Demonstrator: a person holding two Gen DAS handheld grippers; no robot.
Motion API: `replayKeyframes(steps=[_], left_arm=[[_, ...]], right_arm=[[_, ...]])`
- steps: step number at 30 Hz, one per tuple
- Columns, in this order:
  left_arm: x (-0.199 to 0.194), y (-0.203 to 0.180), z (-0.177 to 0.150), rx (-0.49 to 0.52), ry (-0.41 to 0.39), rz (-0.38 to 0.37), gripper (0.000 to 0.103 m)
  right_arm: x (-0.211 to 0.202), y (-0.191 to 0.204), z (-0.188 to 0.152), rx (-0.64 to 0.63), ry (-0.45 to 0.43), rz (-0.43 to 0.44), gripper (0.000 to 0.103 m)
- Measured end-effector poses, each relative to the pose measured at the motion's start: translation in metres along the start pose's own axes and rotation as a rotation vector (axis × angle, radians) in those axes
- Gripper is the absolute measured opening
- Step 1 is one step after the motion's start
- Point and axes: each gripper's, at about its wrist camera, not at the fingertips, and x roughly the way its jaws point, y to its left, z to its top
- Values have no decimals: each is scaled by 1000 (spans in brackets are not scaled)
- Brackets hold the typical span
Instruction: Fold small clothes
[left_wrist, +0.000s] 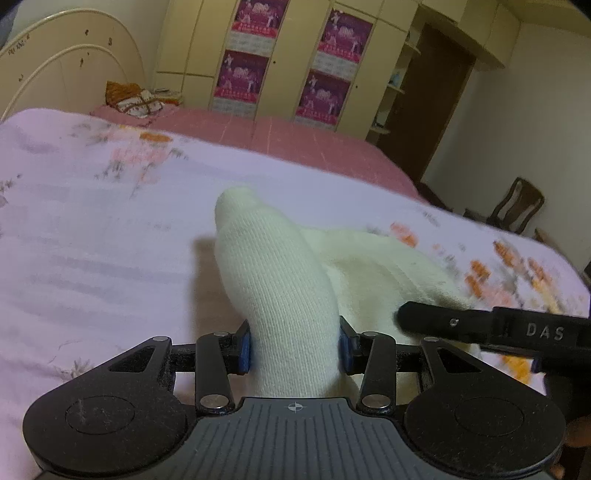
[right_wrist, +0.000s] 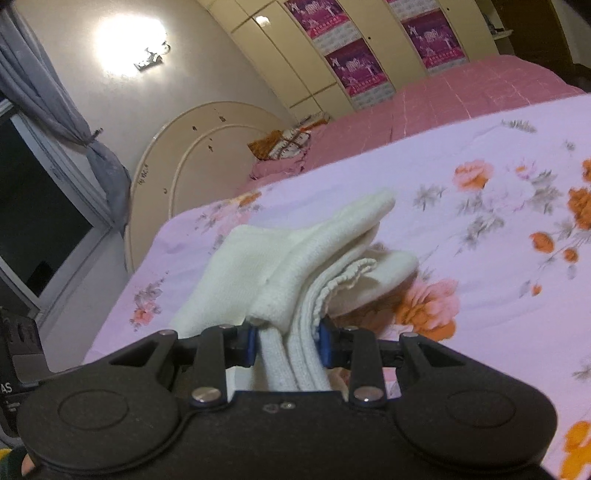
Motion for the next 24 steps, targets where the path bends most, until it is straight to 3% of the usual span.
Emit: replayKeyframes(steps=[2,4,5,9,11,15,18,21,23,24], left_arm=[[9,12,-12,2,27,6,45],[17,22,-22,-33,34,16,72],[16,24,-27,-49,34,23,76],[17,22,-24,-27,47,15,77],[14,21,-19,-33,54,20,77],[-3,17,-3,-41,-17,14,77],[6,17,11,-44,-26,40,77],[24,22,21,-86,-31,83,77],[37,26,25,-100,-22,100,77],[41,27,25,-104,-18,105,77]], right_arm=[[9,-3,-7,5,21,-15,30],[17,-6,-16,5,39,-39,31],[19,-9,-20,4,48,-59,34],[15,-28,-28,73,53,-98,48],[11,-28,-25,91,54,-100,48],[4,-30,-10,163,18,-68,56],[14,-36,3,210,22,-62,58],[35,-42,9,259,56,-45,56],[46,-44,12,267,53,-40,35],[50,-43,14,250,44,-39,29]])
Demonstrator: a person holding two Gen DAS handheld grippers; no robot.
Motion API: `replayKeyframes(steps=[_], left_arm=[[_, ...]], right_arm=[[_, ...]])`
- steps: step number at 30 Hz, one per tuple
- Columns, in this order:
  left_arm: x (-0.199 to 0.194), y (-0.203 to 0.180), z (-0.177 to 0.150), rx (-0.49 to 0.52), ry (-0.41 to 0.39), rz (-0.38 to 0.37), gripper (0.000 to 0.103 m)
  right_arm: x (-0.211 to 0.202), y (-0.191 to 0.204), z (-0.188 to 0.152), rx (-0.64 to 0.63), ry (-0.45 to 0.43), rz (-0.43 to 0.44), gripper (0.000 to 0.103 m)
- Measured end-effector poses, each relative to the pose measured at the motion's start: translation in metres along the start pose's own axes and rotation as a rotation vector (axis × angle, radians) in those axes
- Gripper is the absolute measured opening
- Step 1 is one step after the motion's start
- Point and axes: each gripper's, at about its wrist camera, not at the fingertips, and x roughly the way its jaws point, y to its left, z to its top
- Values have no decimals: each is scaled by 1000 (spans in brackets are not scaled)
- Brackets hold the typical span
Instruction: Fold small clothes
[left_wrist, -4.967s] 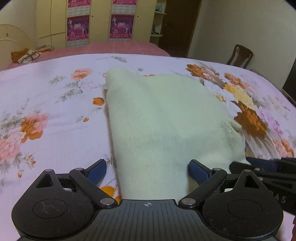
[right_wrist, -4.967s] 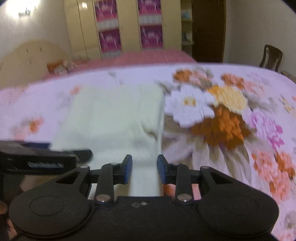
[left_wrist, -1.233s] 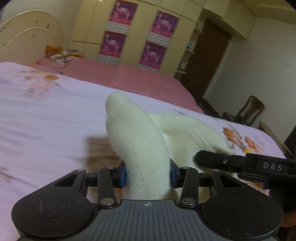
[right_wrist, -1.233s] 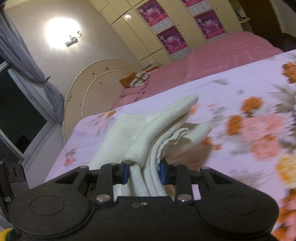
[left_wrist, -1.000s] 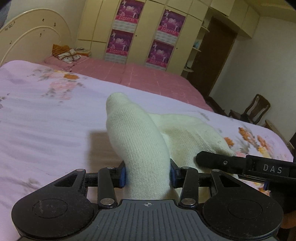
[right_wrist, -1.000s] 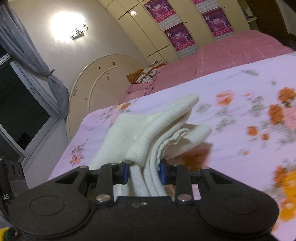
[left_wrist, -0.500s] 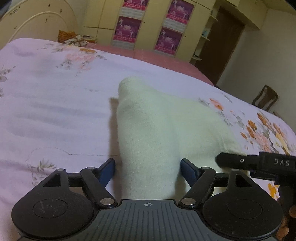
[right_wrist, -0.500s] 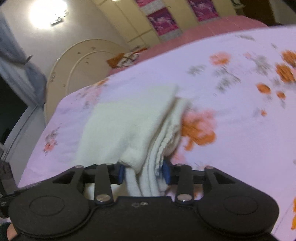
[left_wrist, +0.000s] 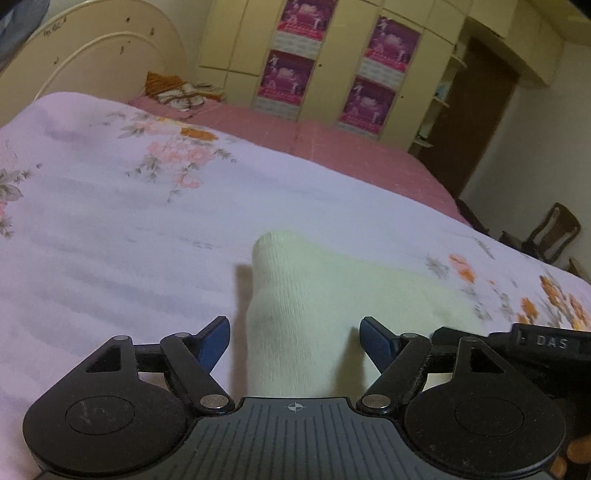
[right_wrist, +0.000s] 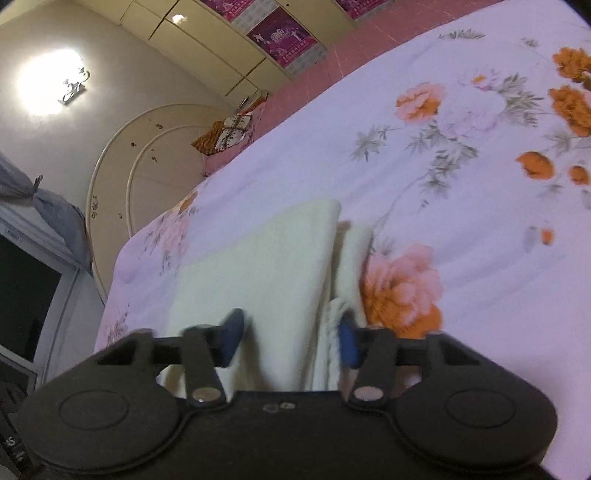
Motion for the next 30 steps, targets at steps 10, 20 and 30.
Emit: replayKeyframes(steps=[10,20,30], left_arm=[[30,-4,1,14,36,9,77],[17,-12,-6,94,33,-3,77],[7,-18,-15,83,58,-8,77]], right_arm=[[2,8,4,-292,-102,-179,19],[-18,13,-7,-310,-93,-254,15],[-20,53,-33,-422,-95,-201,22]])
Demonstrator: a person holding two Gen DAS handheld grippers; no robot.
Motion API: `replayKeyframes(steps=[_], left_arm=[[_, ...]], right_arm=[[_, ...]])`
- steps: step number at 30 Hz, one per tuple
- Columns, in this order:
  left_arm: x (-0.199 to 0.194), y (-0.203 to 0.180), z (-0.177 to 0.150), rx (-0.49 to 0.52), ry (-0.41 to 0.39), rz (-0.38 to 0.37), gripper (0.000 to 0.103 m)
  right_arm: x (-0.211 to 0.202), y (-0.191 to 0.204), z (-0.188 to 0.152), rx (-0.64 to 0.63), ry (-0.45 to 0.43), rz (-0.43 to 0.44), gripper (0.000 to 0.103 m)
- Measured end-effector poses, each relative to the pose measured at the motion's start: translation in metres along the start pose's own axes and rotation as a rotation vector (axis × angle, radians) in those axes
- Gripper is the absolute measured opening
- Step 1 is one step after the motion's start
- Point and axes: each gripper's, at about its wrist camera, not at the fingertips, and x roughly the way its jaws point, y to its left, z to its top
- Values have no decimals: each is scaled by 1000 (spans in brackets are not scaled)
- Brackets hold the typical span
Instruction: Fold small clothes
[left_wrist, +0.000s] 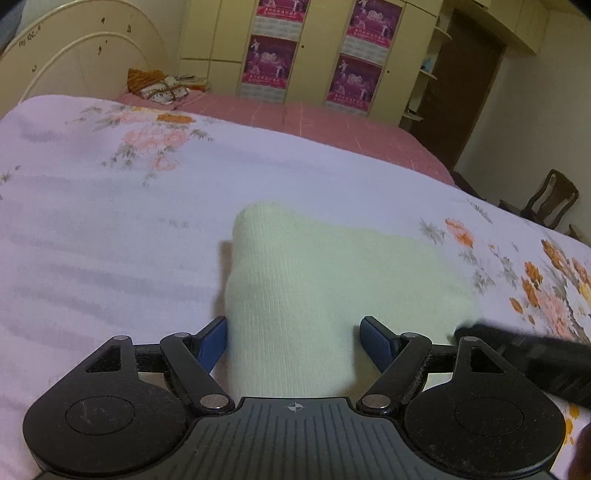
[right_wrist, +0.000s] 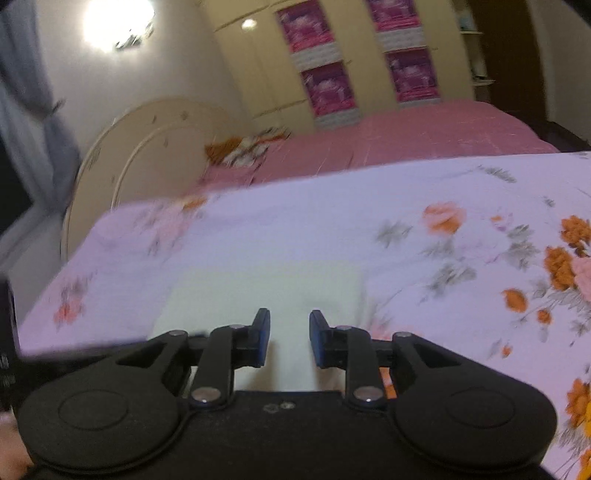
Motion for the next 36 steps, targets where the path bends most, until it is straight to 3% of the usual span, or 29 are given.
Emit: replayKeyframes(steps=[4,10,17,18,19,27,36], left_arm=[[-13,-2,-4,5,5,5,77],[-47,-7,-25,43,4,-10,77],[-55,-8,-56,62,57,-6,78],[-54,-8,-59,64,56,-3,85],[-52,-9,-61,69,59,6,103],[-52,-11,-68,83,75,16,103],[-62,-22,-76,72,105,96,103]], right_arm=[[2,-2,-12,-27,31,-60,21],[-40,15,-20,-36,-17,-20,24],[-56,18,-55,-14,34,-48,24],[-55,18,-60,-13,41,-58,23],[-53,18,-63,-14,49,-72,22],[-64,10,-83,74,64,-100,25],[-69,16,-99,83,91,-123,25]])
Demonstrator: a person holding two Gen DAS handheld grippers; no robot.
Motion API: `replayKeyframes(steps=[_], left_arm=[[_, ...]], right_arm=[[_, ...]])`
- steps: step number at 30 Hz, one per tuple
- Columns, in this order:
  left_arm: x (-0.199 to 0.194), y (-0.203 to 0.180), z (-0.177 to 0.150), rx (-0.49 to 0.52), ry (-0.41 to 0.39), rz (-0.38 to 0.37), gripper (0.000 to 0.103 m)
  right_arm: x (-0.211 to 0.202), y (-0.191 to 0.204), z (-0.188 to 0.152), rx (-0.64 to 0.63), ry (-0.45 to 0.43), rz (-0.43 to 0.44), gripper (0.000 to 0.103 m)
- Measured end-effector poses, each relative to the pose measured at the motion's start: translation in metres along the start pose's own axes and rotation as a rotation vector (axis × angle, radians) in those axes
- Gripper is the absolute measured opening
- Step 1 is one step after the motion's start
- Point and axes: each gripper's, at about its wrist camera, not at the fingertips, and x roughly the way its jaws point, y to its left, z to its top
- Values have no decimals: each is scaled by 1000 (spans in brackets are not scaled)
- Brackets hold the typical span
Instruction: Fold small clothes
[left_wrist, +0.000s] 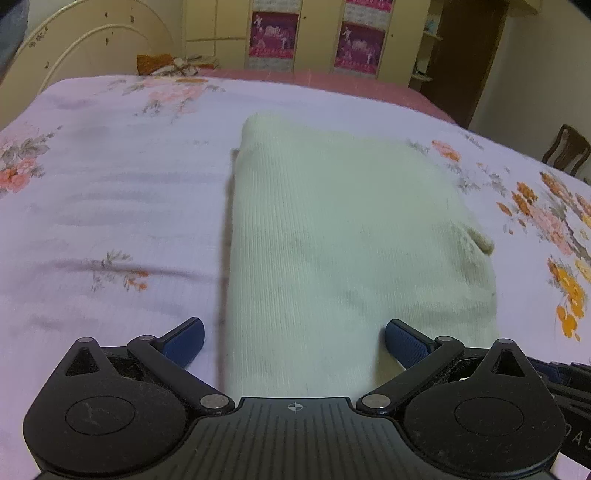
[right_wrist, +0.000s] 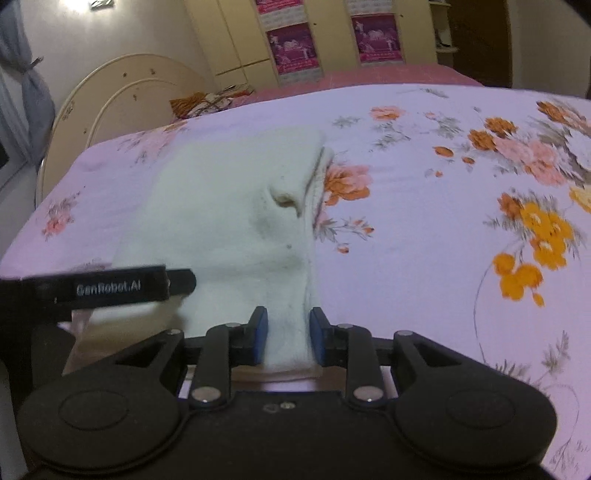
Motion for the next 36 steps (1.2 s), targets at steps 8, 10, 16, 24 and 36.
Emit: replayKeyframes(steps=[8,10,16,24,36], left_arm=[[-26,-6,-3,-11,29,107,103],[-43,-8,-7,-1,9,129,103],[-106,-17,-20,83,-44,208,103],[-197,-30,-42,57,-92,158,103],[-315,-48,-102,-19,-176,174,103]], right_arm=[[-26,5,-5,34,-16,16,31],[-40,8,-5,21,-33,26,33],[-89,22,-8,-60,-63,72,35],[-158,31,-17,-133,-129,131,50],[-264,40,-59,-232,-262,128,81]])
